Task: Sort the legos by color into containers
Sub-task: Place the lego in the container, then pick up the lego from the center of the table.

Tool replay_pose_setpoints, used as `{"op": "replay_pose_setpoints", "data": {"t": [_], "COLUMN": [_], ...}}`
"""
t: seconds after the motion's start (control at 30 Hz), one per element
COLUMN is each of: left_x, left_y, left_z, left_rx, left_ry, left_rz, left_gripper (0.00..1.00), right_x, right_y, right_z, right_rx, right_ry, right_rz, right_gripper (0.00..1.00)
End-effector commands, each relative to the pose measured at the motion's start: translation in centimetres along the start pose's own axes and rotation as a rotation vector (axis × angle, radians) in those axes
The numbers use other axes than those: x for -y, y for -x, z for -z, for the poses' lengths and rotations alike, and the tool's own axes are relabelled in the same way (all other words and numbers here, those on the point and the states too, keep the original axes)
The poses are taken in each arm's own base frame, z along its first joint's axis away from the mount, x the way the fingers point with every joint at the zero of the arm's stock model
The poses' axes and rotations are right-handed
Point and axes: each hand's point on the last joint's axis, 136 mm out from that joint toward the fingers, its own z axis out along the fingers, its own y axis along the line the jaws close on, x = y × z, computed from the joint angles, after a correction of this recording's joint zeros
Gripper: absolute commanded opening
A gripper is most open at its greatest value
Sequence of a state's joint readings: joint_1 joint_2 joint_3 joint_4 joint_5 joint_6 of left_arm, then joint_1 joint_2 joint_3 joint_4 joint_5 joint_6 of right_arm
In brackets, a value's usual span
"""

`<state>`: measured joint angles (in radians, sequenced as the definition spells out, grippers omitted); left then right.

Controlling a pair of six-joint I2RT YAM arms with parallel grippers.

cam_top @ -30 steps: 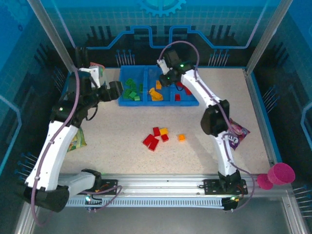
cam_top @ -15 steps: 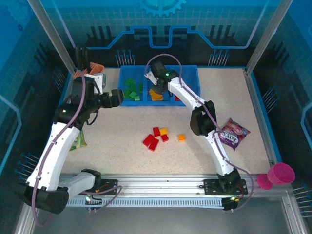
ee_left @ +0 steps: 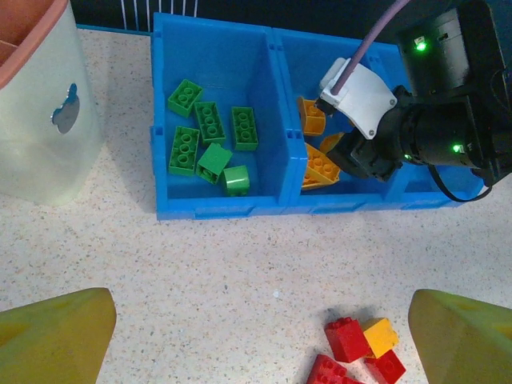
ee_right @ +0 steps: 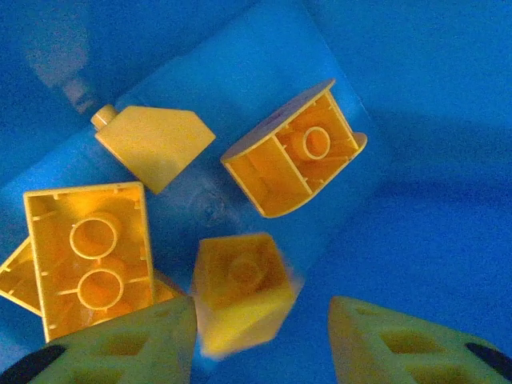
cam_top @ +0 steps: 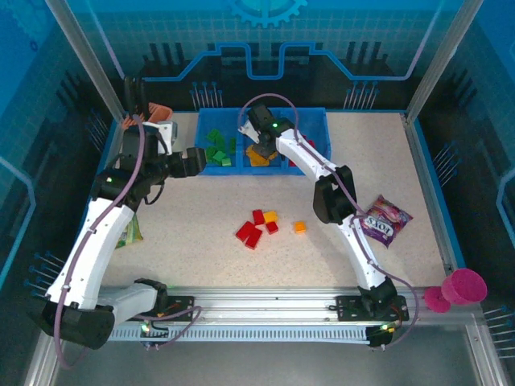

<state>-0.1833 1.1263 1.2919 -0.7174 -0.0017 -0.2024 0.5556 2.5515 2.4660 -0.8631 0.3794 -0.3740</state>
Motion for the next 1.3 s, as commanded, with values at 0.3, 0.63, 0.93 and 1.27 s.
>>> {"op": "replay_pose_setpoints", "data": {"t": [0.3,0.63,0.93,1.27], "left_x": [0.8,2.1,2.7,1.5], "left_y": [0.8,0.3,-1.1,-2.1], "left_z": [0.8,1.1,0.7,1.4], "left_rx": [0.017,0.004,-0.017,-0.011], "left_ry": [-0.040,-0.125,-0.176,-0.120], "left_rz": [-0.006,0.028,0.039,0.009], "left_gripper": [0.96,0.98,0.99,0.99], "right_x": [0.1,-6.9,-12.6,-14.3], "right_y": [0.0,-14.1,-21.4,-22.4], "right_z": [10.6,15.6,14.9,12.2], "right_rx": [0.102,-0.098,-0.192,-0.235], "right_ry": [0.045,0.145,0.246,0.254], "right_rz": [-0.175,-0.559,-0.844,-0.860], "right_gripper": [0.42,0.48,0.61,0.65]}}
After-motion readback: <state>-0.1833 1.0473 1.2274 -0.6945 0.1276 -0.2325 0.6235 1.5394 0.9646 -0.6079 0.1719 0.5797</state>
